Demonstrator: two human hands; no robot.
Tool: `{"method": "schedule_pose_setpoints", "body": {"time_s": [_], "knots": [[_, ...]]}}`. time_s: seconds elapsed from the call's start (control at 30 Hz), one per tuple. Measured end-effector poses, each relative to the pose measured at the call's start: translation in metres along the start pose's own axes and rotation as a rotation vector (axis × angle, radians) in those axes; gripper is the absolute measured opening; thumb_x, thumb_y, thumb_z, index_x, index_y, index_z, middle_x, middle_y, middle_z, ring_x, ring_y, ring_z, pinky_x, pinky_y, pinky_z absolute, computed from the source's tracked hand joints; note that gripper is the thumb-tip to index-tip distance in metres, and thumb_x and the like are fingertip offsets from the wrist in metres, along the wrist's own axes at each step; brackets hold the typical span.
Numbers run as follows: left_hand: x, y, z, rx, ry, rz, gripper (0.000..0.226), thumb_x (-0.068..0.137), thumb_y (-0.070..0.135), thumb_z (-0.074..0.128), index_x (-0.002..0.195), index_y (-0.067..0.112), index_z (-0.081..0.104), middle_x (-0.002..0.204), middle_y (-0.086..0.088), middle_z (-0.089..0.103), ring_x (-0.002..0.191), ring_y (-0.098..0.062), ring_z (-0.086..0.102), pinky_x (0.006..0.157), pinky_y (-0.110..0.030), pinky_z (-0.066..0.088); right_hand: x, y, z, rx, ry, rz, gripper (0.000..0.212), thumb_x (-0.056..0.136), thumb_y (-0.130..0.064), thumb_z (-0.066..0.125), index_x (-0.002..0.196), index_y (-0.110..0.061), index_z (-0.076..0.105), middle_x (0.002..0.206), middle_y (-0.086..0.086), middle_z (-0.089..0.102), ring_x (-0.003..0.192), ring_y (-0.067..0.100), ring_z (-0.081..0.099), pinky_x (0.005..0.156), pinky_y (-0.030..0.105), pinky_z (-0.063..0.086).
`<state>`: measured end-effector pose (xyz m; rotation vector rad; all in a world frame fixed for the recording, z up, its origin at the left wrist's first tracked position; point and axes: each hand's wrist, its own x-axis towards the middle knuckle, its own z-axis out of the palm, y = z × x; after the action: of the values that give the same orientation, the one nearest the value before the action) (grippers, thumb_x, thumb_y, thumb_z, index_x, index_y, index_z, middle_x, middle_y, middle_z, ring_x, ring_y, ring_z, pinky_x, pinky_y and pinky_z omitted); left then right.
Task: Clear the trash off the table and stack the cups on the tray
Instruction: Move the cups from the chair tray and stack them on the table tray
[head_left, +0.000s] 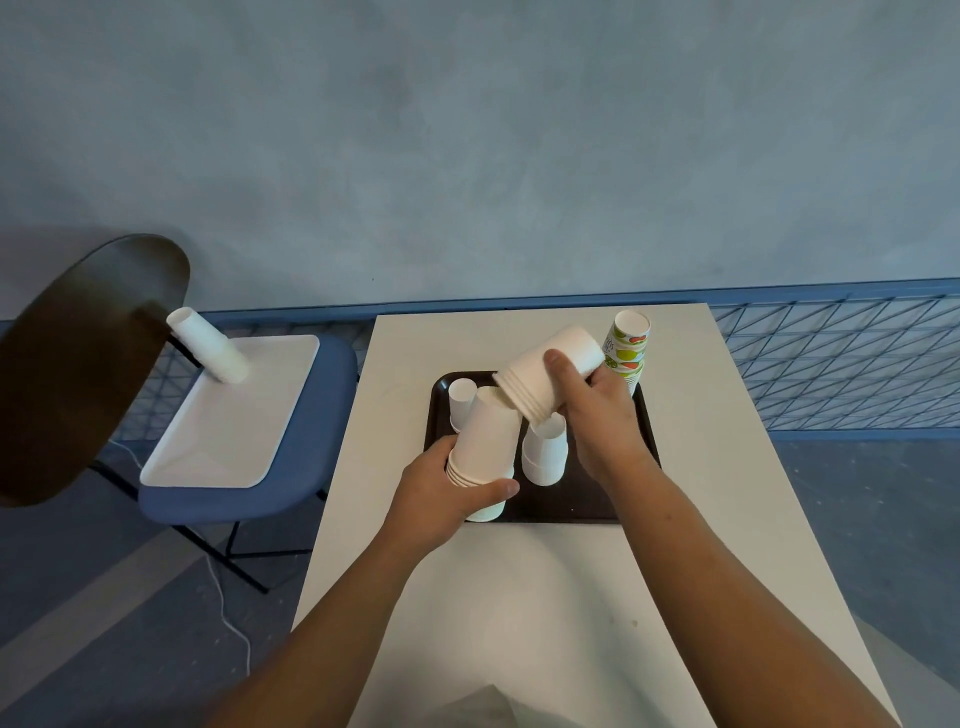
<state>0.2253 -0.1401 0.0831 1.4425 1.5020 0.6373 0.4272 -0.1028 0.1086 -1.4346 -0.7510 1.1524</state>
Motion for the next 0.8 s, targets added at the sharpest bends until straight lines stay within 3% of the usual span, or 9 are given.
{"method": "schedule_pose_setpoints", "body": {"time_s": [0.1,0.17,0.23,0.3,0.4,0.6,0.7,0.8], "knots": [[0.001,0.0,-0.001,-0.027,-0.004,-0.003,0.061,0.069,0.046,0.093,0.118,0.039,0.059,0.109,0.017,0.068,0.1,-0.007,0.066,0.069,-0.016,0.051,0.009,0.006,-0.01,0.325,0.033,0.111,0.029,0.089,-0.039,0.073,0.105,-0.016,0.067,0.098,0.005,0.073,0.095,0.022,0.071,0.096,0.048,0.057],[0.002,0.0,-0.002,-0.053,-0.001,-0.007,0.057,0.07,0.044,0.093,0.116,0.039,0.06,0.108,0.017,0.069,0.099,-0.005,0.066,0.067,-0.014,0.05,0.018,0.013,-0.017,0.411,0.108,0.142,0.024,0.092,-0.031,0.072,0.109,-0.015,0.064,0.105,0.007,0.072,0.099,0.022,0.07,0.092,0.043,0.058],[0.004,0.0,-0.003,-0.088,0.004,-0.017,0.055,0.07,0.043,0.092,0.116,0.037,0.062,0.107,0.016,0.071,0.098,-0.005,0.067,0.065,-0.012,0.05,0.03,0.025,-0.024,0.264,0.202,0.108,0.036,0.086,-0.041,0.074,0.112,-0.017,0.064,0.11,0.006,0.071,0.102,0.022,0.07,0.087,0.042,0.06],[0.006,-0.001,-0.003,-0.107,0.009,-0.023,0.053,0.071,0.043,0.092,0.115,0.037,0.063,0.106,0.016,0.071,0.096,-0.004,0.068,0.066,-0.013,0.051,0.035,0.032,-0.026,-0.056,0.263,0.024,0.049,0.078,-0.056,0.072,0.109,-0.019,0.064,0.102,0.001,0.071,0.097,0.02,0.069,0.08,0.039,0.06],[0.008,-0.001,-0.003,-0.127,0.014,-0.029,0.053,0.07,0.043,0.092,0.114,0.037,0.063,0.105,0.016,0.072,0.094,0.0,0.067,0.067,-0.014,0.052,0.036,0.042,-0.025,-0.402,0.252,-0.125,0.045,0.083,-0.05,0.073,0.11,-0.017,0.057,0.099,-0.005,0.064,0.091,0.018,0.063,0.071,0.029,0.047],[0.013,-0.002,-0.002,-0.14,0.019,-0.023,0.057,0.071,0.043,0.093,0.12,0.034,0.064,0.107,0.014,0.072,0.099,-0.007,0.068,0.07,-0.016,0.053,0.046,0.095,-0.014,-0.723,0.039,-0.198,0.059,0.081,-0.05,0.077,0.127,-0.02,0.056,0.118,-0.002,0.065,0.104,0.017,0.061,0.087,0.036,0.054],[0.014,-0.003,-0.003,-0.141,0.018,-0.03,0.057,0.07,0.044,0.093,0.118,0.035,0.064,0.107,0.014,0.072,0.099,-0.006,0.068,0.073,-0.019,0.055,0.047,0.117,-0.012,-0.748,0.003,-0.128,0.06,0.079,-0.052,0.076,0.127,-0.02,0.058,0.12,-0.001,0.065,0.112,0.02,0.06,0.093,0.044,0.055],[0.015,-0.003,-0.004,-0.155,0.012,-0.044,0.056,0.069,0.045,0.093,0.117,0.036,0.065,0.104,0.016,0.074,0.096,-0.002,0.069,0.075,-0.022,0.057,0.047,0.124,-0.015,-0.748,-0.022,-0.092,0.063,0.078,-0.052,0.076,0.129,-0.02,0.057,0.123,-0.001,0.063,0.115,0.022,0.058,0.095,0.043,0.052]]}}
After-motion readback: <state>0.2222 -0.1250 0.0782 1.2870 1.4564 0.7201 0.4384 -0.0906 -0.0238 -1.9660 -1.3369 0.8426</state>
